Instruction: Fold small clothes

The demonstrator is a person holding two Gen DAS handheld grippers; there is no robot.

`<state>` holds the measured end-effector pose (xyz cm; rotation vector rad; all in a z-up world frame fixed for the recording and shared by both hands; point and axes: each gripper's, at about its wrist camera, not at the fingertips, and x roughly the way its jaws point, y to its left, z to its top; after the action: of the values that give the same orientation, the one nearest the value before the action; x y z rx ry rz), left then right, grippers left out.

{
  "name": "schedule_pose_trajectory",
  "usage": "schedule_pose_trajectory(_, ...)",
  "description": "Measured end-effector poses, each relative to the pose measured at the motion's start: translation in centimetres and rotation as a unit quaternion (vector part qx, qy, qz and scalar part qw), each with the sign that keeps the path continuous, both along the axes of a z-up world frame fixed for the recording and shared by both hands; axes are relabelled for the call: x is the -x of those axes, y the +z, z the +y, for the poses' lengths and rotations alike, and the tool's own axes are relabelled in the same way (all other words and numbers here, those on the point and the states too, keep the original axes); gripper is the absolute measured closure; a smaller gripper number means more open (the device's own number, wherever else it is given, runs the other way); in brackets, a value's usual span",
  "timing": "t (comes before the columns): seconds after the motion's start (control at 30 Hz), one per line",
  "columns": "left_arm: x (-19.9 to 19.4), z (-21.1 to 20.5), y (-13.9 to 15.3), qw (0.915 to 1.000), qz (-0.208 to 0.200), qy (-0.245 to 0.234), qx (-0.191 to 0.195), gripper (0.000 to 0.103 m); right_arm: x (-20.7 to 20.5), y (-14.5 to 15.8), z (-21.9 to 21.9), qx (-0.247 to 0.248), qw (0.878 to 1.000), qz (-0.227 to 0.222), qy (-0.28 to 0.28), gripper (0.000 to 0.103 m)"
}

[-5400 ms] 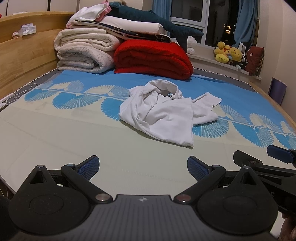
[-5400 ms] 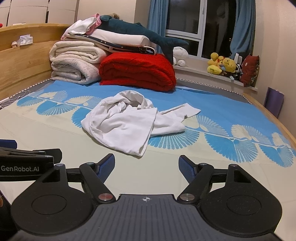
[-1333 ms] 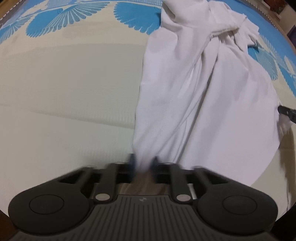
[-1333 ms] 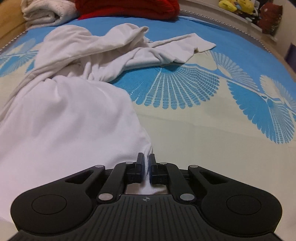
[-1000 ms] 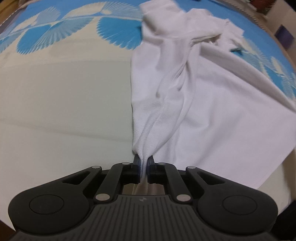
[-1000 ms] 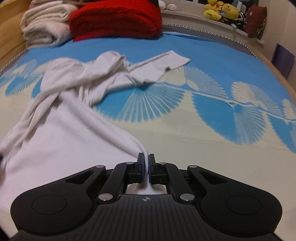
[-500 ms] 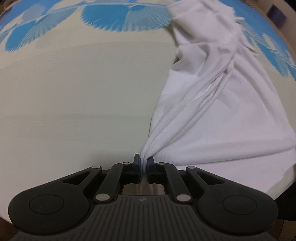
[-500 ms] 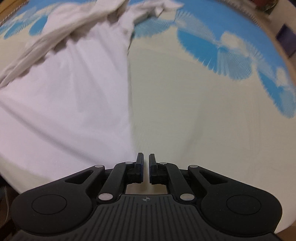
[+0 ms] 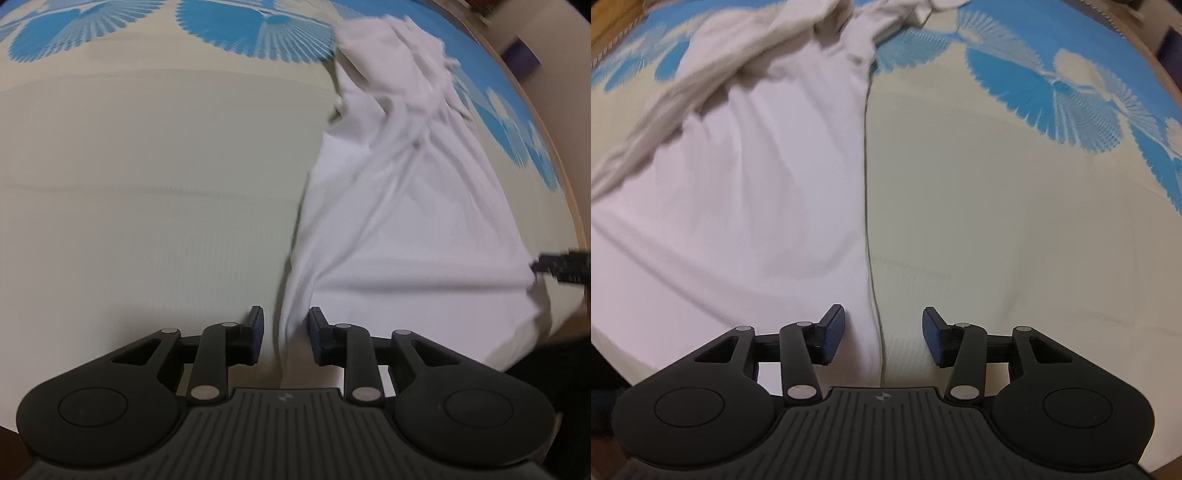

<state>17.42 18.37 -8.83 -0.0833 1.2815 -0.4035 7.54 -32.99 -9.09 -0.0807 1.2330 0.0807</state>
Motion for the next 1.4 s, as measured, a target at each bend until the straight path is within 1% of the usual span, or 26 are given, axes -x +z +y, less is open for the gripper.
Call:
schedule_pose_trajectory(0.13,1.4,-0.9,-1.0,0.9988,0.005,-0.047,-0.014,0.075,0.5,-1.0,0.4,0.005,0.999,0.028,0.026,0.056)
schedule_pose_trajectory(0.17,1.6,-1.3,-1.4,0.9979,0.006,-0.061,-0.023,0.075,0.7,-1.2,0.6,0.003,0.999,0.033,0.034,0.065)
schedule_pose_trajectory(0.2,1.9,-1.6,-1.8,0.9966,0.005,-0.073,-0.037,0.09,0.8,-1.2,0.7,0.0,0.999,0.036,0.041,0.079)
schedule_pose_trajectory(0.23,2.2,-1.9,-2.0,0.9954,0.002,-0.081,-0.05,0.098,1.0,-1.2,0.8,-0.004,0.998,0.04,0.05,0.1)
schedule_pose_trajectory(0.27,2.4,-2.0,-2.0,0.9949,-0.002,-0.085,-0.055,0.098,1.2,-1.1,0.9,-0.005,0.998,0.035,0.055,0.101)
schedule_pose_trajectory(0.33,2.6,-1.8,-1.7,0.9952,-0.013,-0.078,-0.058,0.099,1.4,-0.4,0.4,-0.003,0.999,0.025,0.045,0.101)
schedule_pose_trajectory(0.4,2.6,-1.2,-1.3,0.9968,-0.01,-0.057,-0.055,0.099,1.2,0.4,-1.4,-0.012,1.0,0.015,-0.004,0.101)
schedule_pose_trajectory(0.43,2.6,-1.1,-1.4,0.9965,-0.005,-0.056,-0.062,0.099,1.2,0.6,-2.3,-0.022,0.999,0.014,-0.026,0.101)
schedule_pose_trajectory(0.47,2.8,-1.4,-1.7,0.9949,0.0,-0.065,-0.076,0.099,1.3,0.5,-2.5,-0.026,0.999,0.022,-0.029,0.101)
schedule_pose_trajectory(0.5,3.1,-2.0,-2.0,0.9919,0.005,-0.083,-0.096,0.099,1.5,0.1,-2.1,-0.025,0.999,0.036,-0.014,0.101)
schedule_pose_trajectory(0.57,3.4,-2.9,-2.0,0.9878,0.007,-0.103,-0.117,0.098,2.1,-0.7,-0.4,0.002,0.998,0.057,0.031,0.1)
schedule_pose_trajectory(0.63,3.2,-3.0,-1.5,0.9894,0.009,-0.089,-0.114,0.094,2.1,-0.7,0.4,0.022,0.998,0.055,0.036,0.098)
schedule_pose_trajectory(0.67,3.2,-2.8,-0.9,0.991,0.003,-0.077,-0.11,0.094,1.9,-0.2,0.4,0.025,0.998,0.041,0.028,0.091)
schedule_pose_trajectory(0.7,3.2,-2.6,-0.3,0.992,-0.007,-0.064,-0.108,0.091,1.6,0.6,0.2,0.022,0.999,0.019,0.015,0.087)
schedule_pose_trajectory(0.73,3.2,-2.5,0.4,0.9927,-0.021,-0.05,-0.108,0.084,1.4,1.7,-0.2,0.012,1.0,-0.007,-0.002,0.076)
schedule_pose_trajectory(0.77,3.2,-2.2,1.3,0.9931,-0.038,-0.029,-0.107,0.08,1.2,2.6,-0.6,0.002,0.999,-0.032,-0.021,0.068)
schedule_pose_trajectory(0.8,3.1,-2.1,2.0,0.993,-0.049,-0.015,-0.107,0.075,1.0,3.5,-1.0,-0.008,0.998,-0.057,-0.039,0.067)
schedule_pose_trajectory(0.87,3.0,-2.2,3.5,0.991,-0.072,0.006,-0.112,0.075,0.7,5.0,-2.0,-0.028,0.993,-0.096,-0.068,0.067)
schedule_pose_trajectory(0.97,2.4,-3.3,6.0,0.9843,-0.116,0.031,-0.13,0.074,0.5,6.7,-2.1,-0.056,0.984,-0.141,-0.093,0.067)
schedule_pose_trajectory(1.03,2.5,-4.2,7.5,0.9809,-0.145,0.052,-0.119,0.074,0.4,7.5,-1.8,-0.072,0.98,-0.16,-0.092,0.067)
schedule_pose_trajectory(1.13,2.1,-5.3,8.6,0.9722,-0.201,0.091,-0.079,0.074,-0.3,8.2,-0.8,-0.085,0.978,-0.177,-0.065,0.065)
schedule_pose_trajectory(1.2,0.6,-6.6,8.3,0.9667,-0.214,0.101,-0.099,0.077,-0.8,8.6,0.1,-0.069,0.979,-0.183,-0.049,0.065)
schedule_pose_trajectory(1.27,-0.5,-7.8,9.1,0.9575,-0.247,0.092,-0.117,0.077,-2.4,9.6,0.9,-0.057,0.979,-0.187,-0.057,0.065)
schedule_pose_trajectory(1.3,-0.8,-8.3,9.8,0.9526,-0.266,0.088,-0.117,0.077,-3.2,10.2,1.2,-0.065,0.978,-0.188,-0.066,0.065)
schedule_pose_trajectory(1.33,-0.9,-8.6,10.3,0.951,-0.275,0.089,-0.11,0.077,-4.4,11.1,1.4,-0.08,0.975,-0.19,-0.078,0.065)
schedule_pose_trajectory(1.4,-1.5,-8.9,11.0,0.9509,-0.281,0.097,-0.085,0.078,-6.8,12.7,2.0,-0.104,0.97,-0.194,-0.104,0.065)
